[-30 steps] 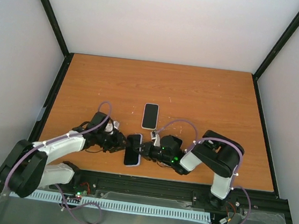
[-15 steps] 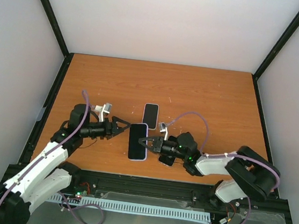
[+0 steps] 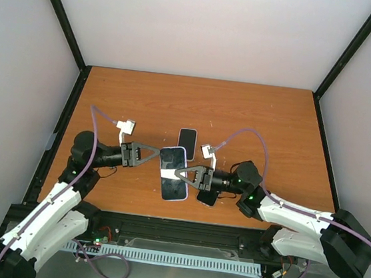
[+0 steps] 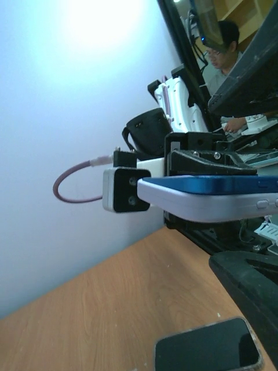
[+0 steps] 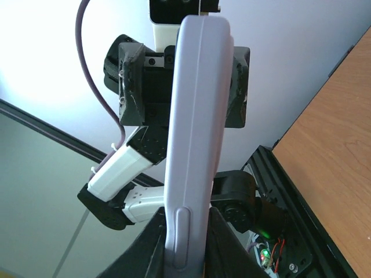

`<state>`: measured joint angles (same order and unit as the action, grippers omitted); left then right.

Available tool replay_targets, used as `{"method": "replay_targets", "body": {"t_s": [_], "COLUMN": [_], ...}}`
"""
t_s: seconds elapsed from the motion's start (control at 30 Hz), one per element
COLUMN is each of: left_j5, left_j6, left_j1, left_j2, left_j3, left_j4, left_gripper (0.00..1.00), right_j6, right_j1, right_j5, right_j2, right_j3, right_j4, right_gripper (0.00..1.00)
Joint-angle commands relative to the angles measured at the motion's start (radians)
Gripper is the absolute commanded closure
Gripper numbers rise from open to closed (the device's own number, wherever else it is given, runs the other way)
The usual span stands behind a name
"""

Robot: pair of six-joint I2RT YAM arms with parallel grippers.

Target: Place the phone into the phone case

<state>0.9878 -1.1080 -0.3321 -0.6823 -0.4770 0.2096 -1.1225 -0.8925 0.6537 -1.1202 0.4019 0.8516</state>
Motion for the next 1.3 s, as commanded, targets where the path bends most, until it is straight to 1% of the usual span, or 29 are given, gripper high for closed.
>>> {"method": "replay_targets", "body": {"t_s": [0.0, 0.17, 0.4, 0.47, 0.6, 0.7, 0.8, 0.87, 1.03, 1.1, 1.17, 1.2, 1.23, 1.27], "left_j5": [0.075, 0.086, 0.083, 0.084, 0.081, 0.067, 0.041, 0.022, 0.0, -0.01, -0.005, -0.004, -0.006, -0.01], "left_j6": [-0.102, -0.093, -0.107, -0.107, -0.097, -0.081, -0.038, 0.003, 0.049, 0.075, 0.078, 0.076, 0.071, 0.065], "left_j1": [0.004, 0.004, 0.004, 0.004, 0.005, 0.004, 0.004, 0.004, 0.004, 0.005, 0.004, 0.004, 0.004, 0.004], "left_j2": [0.001, -0.01, -0.015, -0.018, -0.028, -0.03, -0.031, -0.034, -0.033, -0.035, -0.034, -0.029, -0.02, -0.008], "left_j3": [0.027, 0.034, 0.055, 0.055, 0.054, 0.05, 0.024, -0.005, -0.049, -0.068, -0.077, -0.08, -0.082, -0.084], "left_j4": [0.219, 0.206, 0.229, 0.231, 0.206, 0.165, 0.074, -0.006, -0.095, -0.143, -0.152, -0.153, -0.152, -0.145], "left_gripper": [0.38, 0.48, 0.56, 0.61, 0.78, 0.85, 0.91, 0.99, 1.0, 1.0, 0.99, 0.92, 0.83, 0.76], "right_j6": [-0.022, -0.047, -0.064, -0.066, -0.066, -0.064, -0.064, -0.064, -0.065, -0.067, -0.077, -0.084, -0.091, -0.094], "right_j1": [-0.001, -0.007, -0.016, -0.021, -0.026, -0.027, -0.028, -0.027, -0.027, -0.028, -0.028, -0.028, -0.027, -0.027], "right_j5": [0.039, 0.038, 0.034, 0.034, 0.032, 0.03, 0.02, 0.013, 0.006, 0.006, 0.009, 0.014, 0.016, 0.019], "right_j2": [0.004, -0.019, -0.049, -0.057, -0.069, -0.075, -0.075, -0.075, -0.081, -0.087, -0.089, -0.09, -0.089, -0.086], "right_j3": [0.041, 0.047, 0.061, 0.067, 0.075, 0.075, 0.068, 0.064, 0.063, 0.063, 0.06, 0.059, 0.057, 0.056], "right_j4": [0.055, 0.102, 0.128, 0.128, 0.129, 0.128, 0.125, 0.12, 0.121, 0.124, 0.136, 0.153, 0.164, 0.171], "right_gripper": [0.87, 0.87, 0.86, 0.86, 0.85, 0.83, 0.8, 0.79, 0.78, 0.8, 0.82, 0.82, 0.82, 0.82]}}
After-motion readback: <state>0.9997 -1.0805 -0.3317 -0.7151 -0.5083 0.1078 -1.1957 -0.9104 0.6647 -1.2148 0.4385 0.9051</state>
